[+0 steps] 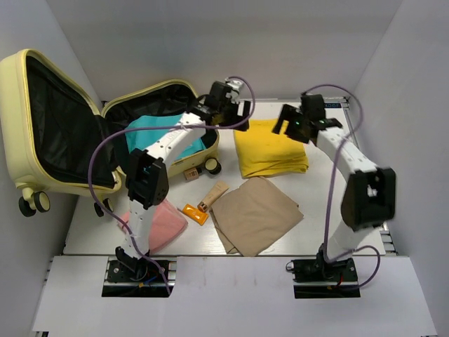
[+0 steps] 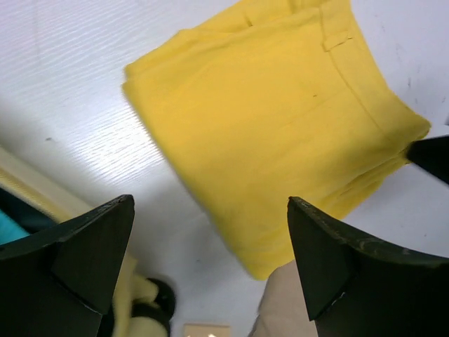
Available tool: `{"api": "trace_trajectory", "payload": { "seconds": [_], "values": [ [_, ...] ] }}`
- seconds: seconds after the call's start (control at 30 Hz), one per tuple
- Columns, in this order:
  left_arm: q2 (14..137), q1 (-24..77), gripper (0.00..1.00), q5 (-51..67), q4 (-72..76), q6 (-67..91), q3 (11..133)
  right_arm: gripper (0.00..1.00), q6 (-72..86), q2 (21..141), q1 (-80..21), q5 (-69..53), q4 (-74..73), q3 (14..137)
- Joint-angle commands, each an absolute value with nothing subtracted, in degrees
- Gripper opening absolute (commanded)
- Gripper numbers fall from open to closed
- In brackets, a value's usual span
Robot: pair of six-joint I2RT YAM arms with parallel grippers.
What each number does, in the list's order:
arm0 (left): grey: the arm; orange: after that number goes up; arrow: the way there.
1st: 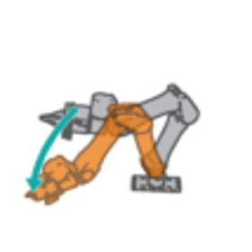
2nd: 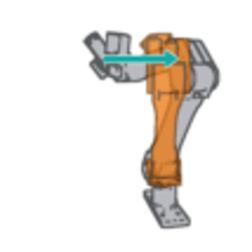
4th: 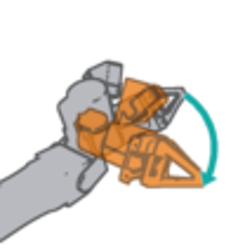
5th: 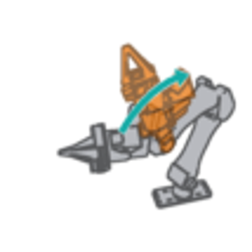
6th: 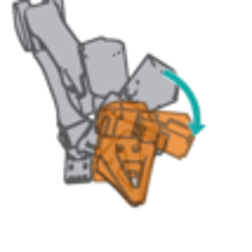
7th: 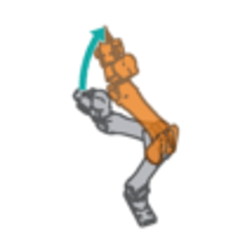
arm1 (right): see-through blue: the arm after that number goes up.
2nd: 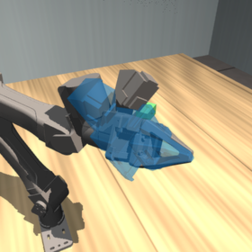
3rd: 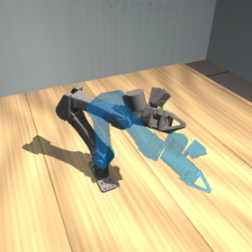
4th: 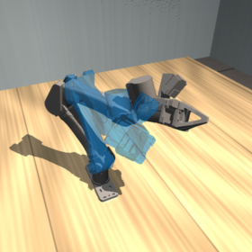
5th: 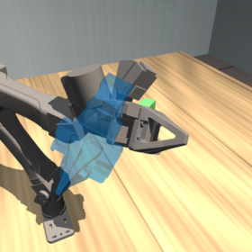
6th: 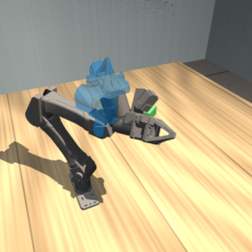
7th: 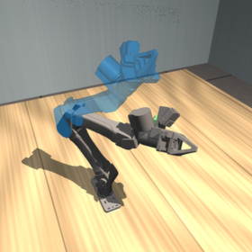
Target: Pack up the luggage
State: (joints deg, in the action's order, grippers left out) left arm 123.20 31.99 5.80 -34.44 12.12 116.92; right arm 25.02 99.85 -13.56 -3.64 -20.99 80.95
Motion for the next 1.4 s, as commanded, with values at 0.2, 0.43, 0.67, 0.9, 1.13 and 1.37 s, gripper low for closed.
{"api": "trace_trajectory", "payload": {
  "seconds": [0.2, 0.43, 0.67, 0.9, 1.13, 1.37],
  "values": [
    [126.8, 37.4, 1.0, -5.8, -27.0, 20.1, 114.2, 0.9, 26.7, 77.5, -9.0, 21.2, -26.7, 64.9],
    [130.3, 37.6, 1.0, -9.6, -26.1, 29.5, 110.6, 0.9, 25.8, 72.5, -7.8, 19.2, -26.7, 59.6],
    [132.3, 37.6, 1.0, -11.8, -23.6, 33.7, 107.7, 0.9, 25.0, 73.6, -7.6, 17.0, -27.2, 59.6],
    [135.5, 37.9, 0.87, -8.3, -21.2, 37.0, 107.4, 0.9, 24.0, 74.3, -7.3, 17.1, -27.3, 59.9],
    [137.6, 38.8, 0.6, -9.8, -23.7, 38.1, 112.0, 0.9, 24.0, 73.2, -6.2, 18.0, -26.9, 58.6],
    [138.1, 39.1, 0.0, -8.1, -23.5, 36.3, 112.8, 0.9, 23.6, 70.9, -5.3, 18.5, -25.2, 56.9]
  ]
}}
